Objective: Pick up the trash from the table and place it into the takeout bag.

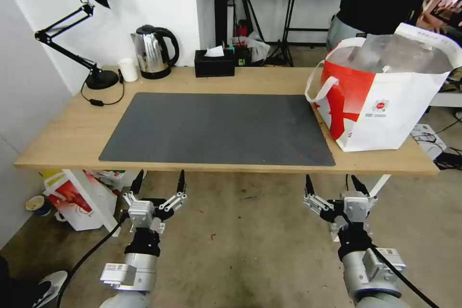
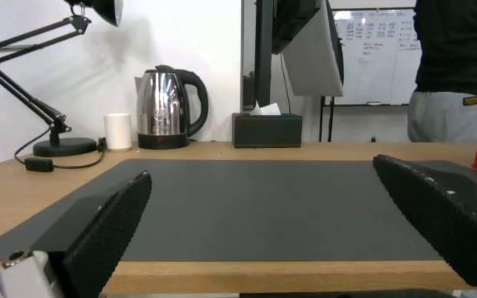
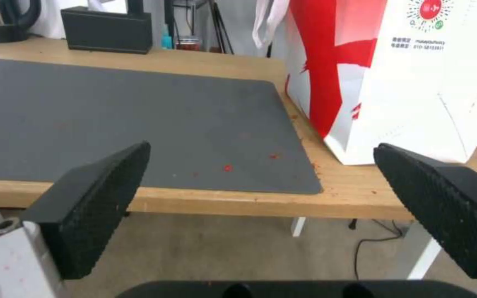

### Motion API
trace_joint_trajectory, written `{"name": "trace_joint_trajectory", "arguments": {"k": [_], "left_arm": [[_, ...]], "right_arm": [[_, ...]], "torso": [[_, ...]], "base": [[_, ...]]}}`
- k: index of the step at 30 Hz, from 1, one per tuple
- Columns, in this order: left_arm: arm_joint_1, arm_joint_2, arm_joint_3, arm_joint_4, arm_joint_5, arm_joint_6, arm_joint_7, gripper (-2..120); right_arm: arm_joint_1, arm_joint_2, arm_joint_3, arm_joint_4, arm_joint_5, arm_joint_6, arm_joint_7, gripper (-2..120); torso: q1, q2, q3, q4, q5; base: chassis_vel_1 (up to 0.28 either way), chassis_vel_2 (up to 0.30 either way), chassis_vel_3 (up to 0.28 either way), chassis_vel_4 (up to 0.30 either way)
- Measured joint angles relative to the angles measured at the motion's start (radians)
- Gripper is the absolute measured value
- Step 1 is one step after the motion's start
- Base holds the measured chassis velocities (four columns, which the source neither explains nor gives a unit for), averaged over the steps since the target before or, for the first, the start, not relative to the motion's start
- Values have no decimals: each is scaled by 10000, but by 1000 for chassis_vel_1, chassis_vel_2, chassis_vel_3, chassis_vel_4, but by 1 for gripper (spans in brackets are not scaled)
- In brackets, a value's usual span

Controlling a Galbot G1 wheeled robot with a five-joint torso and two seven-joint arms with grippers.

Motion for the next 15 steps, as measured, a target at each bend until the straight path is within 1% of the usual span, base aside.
{"name": "trace_joint_trajectory", "arguments": {"k": [15], "left_arm": [[-1, 0, 1, -10, -9, 11, 0, 100]], "right_arm": [[0, 0, 0, 0, 0, 0, 0, 100]], "torso": [[0, 0, 0, 0, 0]], "base": [[0, 0, 0, 0]]}}
